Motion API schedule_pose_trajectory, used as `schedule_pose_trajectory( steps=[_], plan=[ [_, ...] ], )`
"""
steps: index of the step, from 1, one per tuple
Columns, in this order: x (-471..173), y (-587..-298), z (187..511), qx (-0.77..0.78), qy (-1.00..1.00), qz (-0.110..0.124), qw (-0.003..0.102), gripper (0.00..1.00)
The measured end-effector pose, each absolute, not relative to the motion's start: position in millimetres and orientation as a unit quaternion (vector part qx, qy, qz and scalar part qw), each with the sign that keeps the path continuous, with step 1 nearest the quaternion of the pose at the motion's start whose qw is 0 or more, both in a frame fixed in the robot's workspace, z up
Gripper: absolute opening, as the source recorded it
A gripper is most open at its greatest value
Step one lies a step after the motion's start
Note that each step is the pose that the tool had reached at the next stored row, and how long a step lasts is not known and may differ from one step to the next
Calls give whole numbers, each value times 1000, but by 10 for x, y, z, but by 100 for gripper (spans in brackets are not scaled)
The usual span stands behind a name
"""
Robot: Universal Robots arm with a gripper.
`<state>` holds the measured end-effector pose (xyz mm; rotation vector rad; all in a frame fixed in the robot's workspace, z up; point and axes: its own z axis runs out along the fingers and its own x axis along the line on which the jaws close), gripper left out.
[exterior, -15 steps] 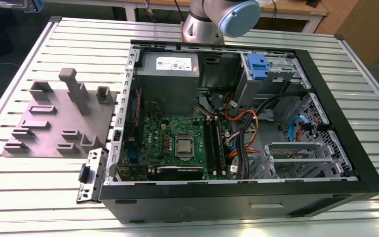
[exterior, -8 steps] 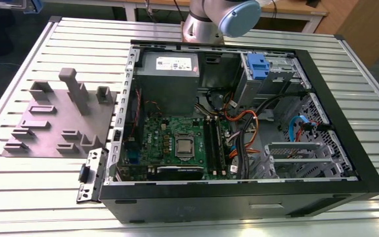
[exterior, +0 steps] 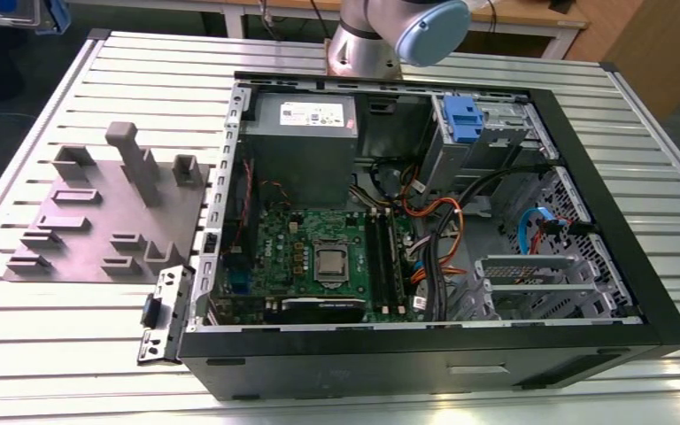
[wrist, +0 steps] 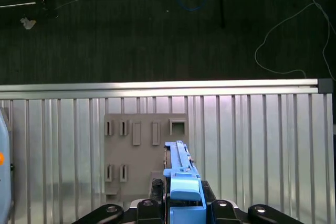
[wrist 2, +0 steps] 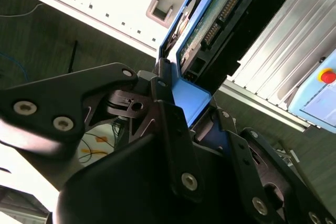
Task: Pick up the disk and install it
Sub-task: 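Pick up the disk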
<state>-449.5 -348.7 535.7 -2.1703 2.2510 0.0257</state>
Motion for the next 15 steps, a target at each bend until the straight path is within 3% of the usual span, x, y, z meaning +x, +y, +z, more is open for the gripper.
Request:
schedule_pose_trajectory(
  steps=[15],
  plan=[
    [-4299,-3637,5337,-694,720,5,4,36]
  ],
)
